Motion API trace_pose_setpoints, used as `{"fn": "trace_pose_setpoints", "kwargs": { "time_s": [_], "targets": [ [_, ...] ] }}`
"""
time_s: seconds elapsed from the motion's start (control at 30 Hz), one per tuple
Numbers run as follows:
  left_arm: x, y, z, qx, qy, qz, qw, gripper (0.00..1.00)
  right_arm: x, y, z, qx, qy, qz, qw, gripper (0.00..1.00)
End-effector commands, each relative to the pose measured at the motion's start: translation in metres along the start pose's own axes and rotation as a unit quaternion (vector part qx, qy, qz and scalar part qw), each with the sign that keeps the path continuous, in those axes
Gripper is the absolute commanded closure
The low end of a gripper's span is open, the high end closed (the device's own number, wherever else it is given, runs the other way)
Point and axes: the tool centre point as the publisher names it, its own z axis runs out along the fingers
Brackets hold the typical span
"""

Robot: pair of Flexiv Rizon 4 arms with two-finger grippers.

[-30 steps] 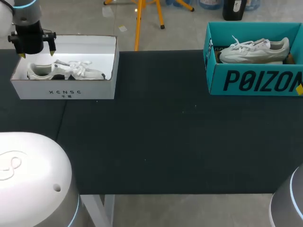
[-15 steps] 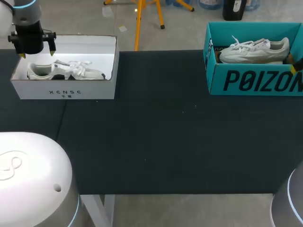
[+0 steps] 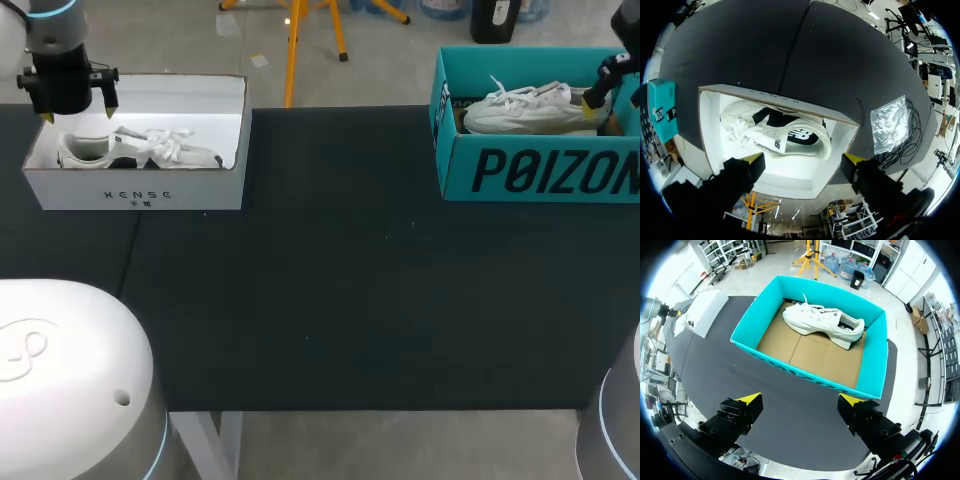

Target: Take the shoe out of the shoebox, open the shoe tongue, remove and reinsert the insole, then place the shoe into the shoebox

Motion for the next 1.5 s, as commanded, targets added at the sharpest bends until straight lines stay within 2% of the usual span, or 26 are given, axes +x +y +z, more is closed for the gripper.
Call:
{"fn": "trace_pose_setpoints", "kwargs": {
  "time_s": [0.03,0.23,0.4,0.57,0.67,1.13,1.27,1.5],
  "targets": [
    [-0.001,0.0,0.0,0.0,0.001,0.0,1.0,0.0,-0.004,0.011,0.007,0.068,0.001,0.01,0.998,0.0],
    [-0.001,0.0,0.0,0.0,0.001,0.0,1.0,0.0,-0.035,0.04,0.046,0.089,-0.007,0.075,0.993,0.0],
    [-0.001,0.0,0.0,0.0,0.001,0.0,1.0,0.0,-0.054,0.06,0.068,0.072,-0.017,0.088,0.993,0.0],
    [-0.001,0.0,0.0,0.0,0.001,0.0,1.0,0.0,-0.069,0.075,0.078,0.059,-0.025,0.083,0.994,0.0],
    [-0.001,0.0,0.0,0.0,0.001,0.0,1.0,0.0,-0.079,0.086,0.085,0.045,-0.048,0.079,0.995,0.0],
    [-0.001,0.0,0.0,0.0,0.001,0.0,1.0,0.0,-0.136,0.144,0.12,0.075,-0.063,0.098,0.99,0.0],
    [-0.001,0.0,0.0,0.0,0.001,0.0,1.0,0.0,-0.15,0.152,0.128,0.081,-0.065,0.106,0.989,0.0],
    [-0.001,0.0,0.0,0.0,0.001,0.0,1.0,0.0,-0.169,0.15,0.14,0.086,-0.064,0.117,0.987,0.0]
  ]
}}
